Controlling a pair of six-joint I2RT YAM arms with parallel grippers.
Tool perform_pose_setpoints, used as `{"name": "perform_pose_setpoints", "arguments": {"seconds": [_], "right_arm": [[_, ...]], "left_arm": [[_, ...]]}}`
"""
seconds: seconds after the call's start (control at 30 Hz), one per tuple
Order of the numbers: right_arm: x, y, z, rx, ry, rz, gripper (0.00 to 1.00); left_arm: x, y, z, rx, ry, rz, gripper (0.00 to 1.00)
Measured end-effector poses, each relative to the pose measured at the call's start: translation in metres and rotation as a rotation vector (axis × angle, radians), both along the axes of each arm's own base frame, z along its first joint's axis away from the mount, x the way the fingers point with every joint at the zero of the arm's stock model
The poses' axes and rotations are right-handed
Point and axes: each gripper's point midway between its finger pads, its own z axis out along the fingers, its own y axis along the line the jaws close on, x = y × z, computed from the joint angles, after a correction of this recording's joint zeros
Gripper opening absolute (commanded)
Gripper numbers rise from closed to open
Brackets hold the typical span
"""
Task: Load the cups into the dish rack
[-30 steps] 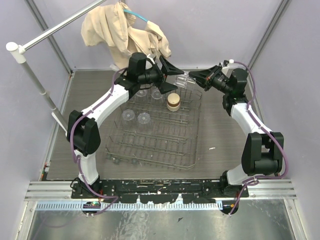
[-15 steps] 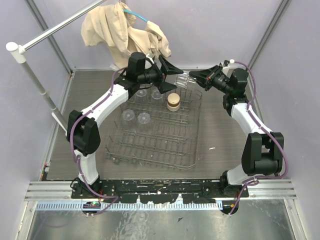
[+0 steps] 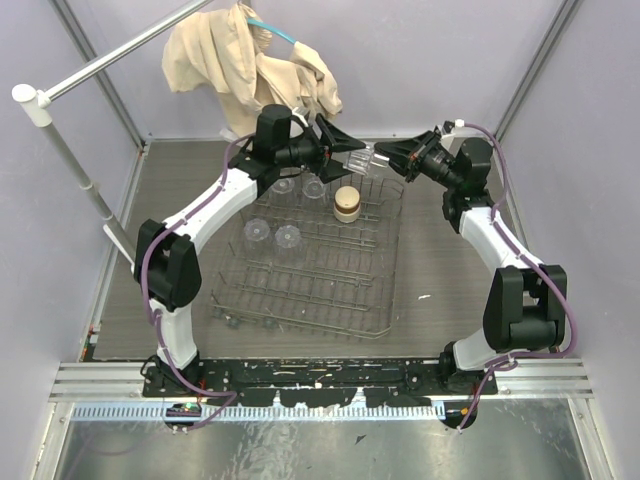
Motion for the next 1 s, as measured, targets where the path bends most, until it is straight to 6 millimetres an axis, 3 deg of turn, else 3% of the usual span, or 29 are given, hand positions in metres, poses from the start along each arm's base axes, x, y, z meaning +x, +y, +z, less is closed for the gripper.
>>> {"name": "perform_pose_setpoints", "arguments": {"seconds": [0.1, 0.23, 0.3, 0.37, 0.47, 0.6, 0.7, 0.77, 0.9, 1.0], "right_arm": [[-0.001, 0.000, 0.001, 0.006, 0.000, -0.004, 0.01], [-0.001, 0.000, 0.001, 0.008, 0.001, -0.006, 0.01], [-0.001, -0.001, 0.001, 0.008, 0.000, -0.006, 0.12], [-0.001, -0.001, 0.001, 0.007, 0.000, -0.006, 0.35], [-0.002, 0.000, -0.002, -0.008, -0.001, -0.007, 0.49], [-0.005, -0.001, -0.008, -0.048, -0.006, -0.008, 0.52], [-0.006, -0.008, -0.024, -0.118, 0.021, -0.023, 0.56], [-0.005, -0.018, -0.038, -0.176, 0.048, -0.045, 0.59], [0.002, -0.055, -0.066, -0.363, 0.092, -0.132, 0.60], [0.006, -0.082, -0.074, -0.521, 0.100, -0.195, 0.61]], "left_arm": [[0.000, 0.000, 0.001, -0.003, -0.003, 0.000, 0.54], [0.000, 0.000, 0.001, -0.004, -0.003, 0.000, 0.22], [0.000, 0.000, 0.001, -0.004, -0.003, 0.000, 0.08], [0.000, 0.000, 0.001, -0.003, -0.004, -0.001, 0.00], [0.000, 0.000, -0.001, 0.006, -0.011, -0.001, 0.00], [0.000, 0.004, -0.014, 0.060, -0.025, -0.004, 0.00], [-0.002, 0.010, -0.031, 0.127, -0.027, -0.005, 0.00], [-0.005, 0.016, -0.041, 0.180, -0.030, -0.005, 0.00], [-0.014, 0.031, -0.055, 0.309, -0.066, -0.005, 0.00], [-0.024, 0.043, -0.060, 0.413, -0.117, -0.003, 0.00]]}}
